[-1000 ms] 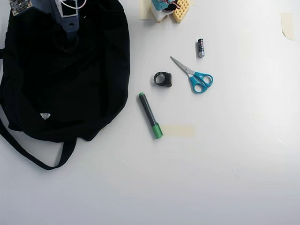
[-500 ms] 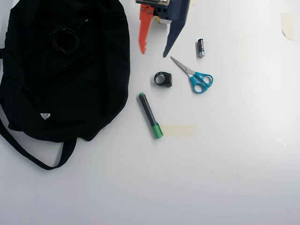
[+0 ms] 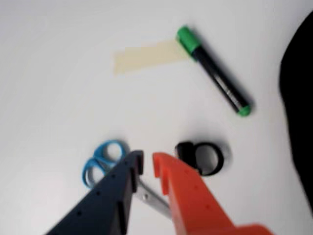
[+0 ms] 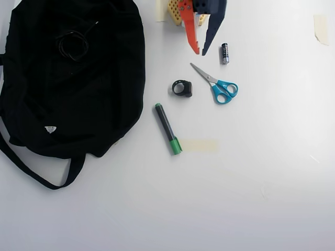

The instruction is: Put the cable into the black bag

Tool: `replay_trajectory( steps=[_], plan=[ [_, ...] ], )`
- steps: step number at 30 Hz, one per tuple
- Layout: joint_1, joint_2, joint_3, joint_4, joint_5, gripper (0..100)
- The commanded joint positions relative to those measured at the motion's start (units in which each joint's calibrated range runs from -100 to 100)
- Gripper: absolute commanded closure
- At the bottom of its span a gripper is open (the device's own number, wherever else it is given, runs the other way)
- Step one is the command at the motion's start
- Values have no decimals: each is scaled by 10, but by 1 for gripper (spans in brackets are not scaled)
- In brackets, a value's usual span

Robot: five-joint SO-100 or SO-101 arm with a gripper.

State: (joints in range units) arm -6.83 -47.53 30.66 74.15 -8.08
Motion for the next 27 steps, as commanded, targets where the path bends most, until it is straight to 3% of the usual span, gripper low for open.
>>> replay_trajectory(
  steps=[1,7,13,27],
  plan=[
    [3,-75,121,-40,-1,98],
    [-2,-161,254,-73,0,98],
    [4,-256,368,-74,55,98],
    [1,-522,632,-74,56,97]
  ],
)
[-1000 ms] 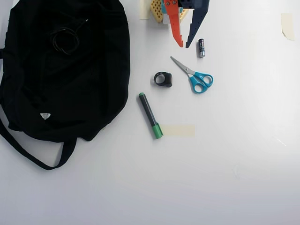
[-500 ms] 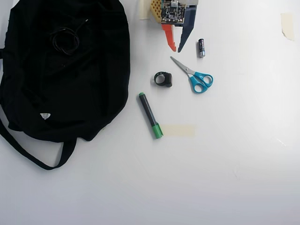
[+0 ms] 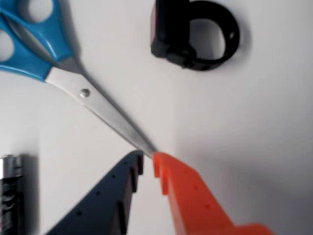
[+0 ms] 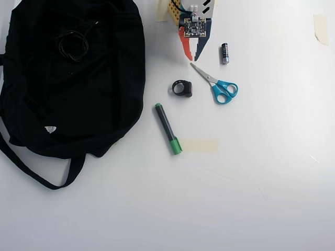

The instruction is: Put the cable into the black bag

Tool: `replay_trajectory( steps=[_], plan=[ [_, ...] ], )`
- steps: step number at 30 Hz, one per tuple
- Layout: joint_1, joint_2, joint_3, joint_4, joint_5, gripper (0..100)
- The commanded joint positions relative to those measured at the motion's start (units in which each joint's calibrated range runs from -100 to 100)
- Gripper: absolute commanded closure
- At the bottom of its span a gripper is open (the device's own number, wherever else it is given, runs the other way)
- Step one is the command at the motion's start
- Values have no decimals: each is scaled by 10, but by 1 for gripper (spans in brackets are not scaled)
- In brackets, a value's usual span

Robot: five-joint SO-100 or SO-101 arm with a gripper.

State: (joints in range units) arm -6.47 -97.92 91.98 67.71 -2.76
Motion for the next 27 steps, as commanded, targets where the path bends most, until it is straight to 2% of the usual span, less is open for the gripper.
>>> replay_trajectory(
  steps=[1,9,27],
  plan=[
    [-3,-17,26,-9,3,97],
    [-5,-14,74,48,0,97],
    [-1,-14,74,48,3,98]
  ],
)
